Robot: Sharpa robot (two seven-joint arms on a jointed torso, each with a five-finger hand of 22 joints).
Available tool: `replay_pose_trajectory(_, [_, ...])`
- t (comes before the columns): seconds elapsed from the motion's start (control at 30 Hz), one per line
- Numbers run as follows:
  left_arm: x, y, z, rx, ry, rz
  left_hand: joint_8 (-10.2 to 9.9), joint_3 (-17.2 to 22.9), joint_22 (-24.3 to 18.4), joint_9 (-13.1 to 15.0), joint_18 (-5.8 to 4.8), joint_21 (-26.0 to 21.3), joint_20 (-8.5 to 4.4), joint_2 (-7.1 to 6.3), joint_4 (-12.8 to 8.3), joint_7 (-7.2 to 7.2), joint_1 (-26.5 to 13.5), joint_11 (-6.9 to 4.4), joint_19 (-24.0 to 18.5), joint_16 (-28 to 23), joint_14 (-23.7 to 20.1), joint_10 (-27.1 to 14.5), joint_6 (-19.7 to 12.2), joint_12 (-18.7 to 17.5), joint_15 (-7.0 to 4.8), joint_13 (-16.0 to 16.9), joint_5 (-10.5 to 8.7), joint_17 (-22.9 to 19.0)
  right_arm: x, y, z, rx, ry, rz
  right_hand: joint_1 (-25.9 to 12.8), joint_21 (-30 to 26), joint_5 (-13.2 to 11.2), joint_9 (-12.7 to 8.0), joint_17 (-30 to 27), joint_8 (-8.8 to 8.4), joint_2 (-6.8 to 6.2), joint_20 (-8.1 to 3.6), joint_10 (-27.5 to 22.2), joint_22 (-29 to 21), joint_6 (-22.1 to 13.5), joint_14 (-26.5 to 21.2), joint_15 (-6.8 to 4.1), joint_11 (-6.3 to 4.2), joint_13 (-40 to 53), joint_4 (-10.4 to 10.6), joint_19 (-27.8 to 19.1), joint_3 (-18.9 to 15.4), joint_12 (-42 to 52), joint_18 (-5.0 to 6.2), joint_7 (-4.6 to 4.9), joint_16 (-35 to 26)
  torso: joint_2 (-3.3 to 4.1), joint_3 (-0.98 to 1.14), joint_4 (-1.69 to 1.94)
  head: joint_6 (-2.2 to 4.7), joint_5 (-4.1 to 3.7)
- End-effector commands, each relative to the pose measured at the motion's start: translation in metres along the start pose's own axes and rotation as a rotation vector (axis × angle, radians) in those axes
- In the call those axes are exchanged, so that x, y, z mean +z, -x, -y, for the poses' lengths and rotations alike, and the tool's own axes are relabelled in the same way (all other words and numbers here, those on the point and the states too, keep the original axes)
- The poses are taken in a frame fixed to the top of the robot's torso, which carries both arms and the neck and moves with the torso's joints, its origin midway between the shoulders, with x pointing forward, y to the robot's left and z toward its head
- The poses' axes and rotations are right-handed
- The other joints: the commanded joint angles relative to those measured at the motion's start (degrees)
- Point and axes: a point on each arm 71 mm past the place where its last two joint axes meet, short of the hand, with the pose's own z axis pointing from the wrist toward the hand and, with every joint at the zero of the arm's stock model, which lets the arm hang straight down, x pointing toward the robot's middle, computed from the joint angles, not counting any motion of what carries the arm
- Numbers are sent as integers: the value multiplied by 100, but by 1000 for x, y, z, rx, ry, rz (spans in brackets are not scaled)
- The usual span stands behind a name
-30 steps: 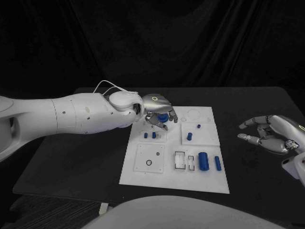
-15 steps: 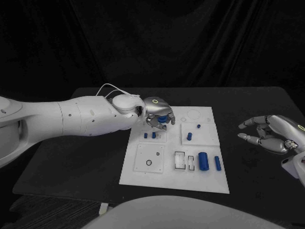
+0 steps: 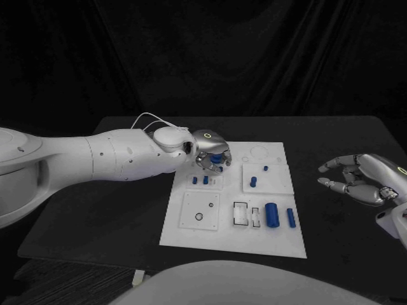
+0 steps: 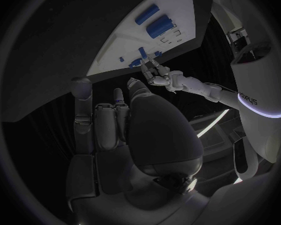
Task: Assemble the parts on the task board
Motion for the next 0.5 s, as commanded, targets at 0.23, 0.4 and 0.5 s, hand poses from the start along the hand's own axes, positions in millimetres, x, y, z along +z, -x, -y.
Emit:
replay_pose_trajectory(0.23, [3, -3, 1, 4, 1, 7, 85, 137, 903, 39, 105, -23, 17, 11, -21, 74, -24, -16, 25, -11, -12, -96, 142, -121, 45, -90, 43, -12, 0, -3, 0, 1, -1, -20, 56, -70, 160, -11, -2, 5, 58, 3, -23, 366, 30, 165, -7, -4, -1012, 0, 8, 54, -44, 66, -12, -36, -1, -1, 0, -1, -9])
replay_pose_trajectory(0.4, [5, -5, 1, 1, -2, -1, 125, 180, 914, 66, 101, 11, 3, 8, -31, 104, -51, -62, 48, 2, 2, 13, 222, -116, 15, -112, 31, 5, 0, -3, 1, 2, -5, -25, 66, -78, 186, -12, -3, 6, 58, 3, -25, 366, 30, 165, -7, -4, -1013, -3, 8, 61, -48, 67, -12, -38, -1, 0, 1, -1, -26])
replay_pose_trajectory(0.5, [5, -9, 3, -2, -8, 2, 158, 230, 925, 92, 95, 49, -16, 17, -44, 149, -57, -103, 75, 23, 27, 124, 298, -111, -11, -134, 24, 36, -1, -3, 1, 4, -7, -30, 82, -78, 221, -8, -4, 20, 62, 3, -25, 370, 57, 164, -6, 2, -1012, -9, 11, 72, -48, 66, -17, -42, 0, -1, 1, -1, -25])
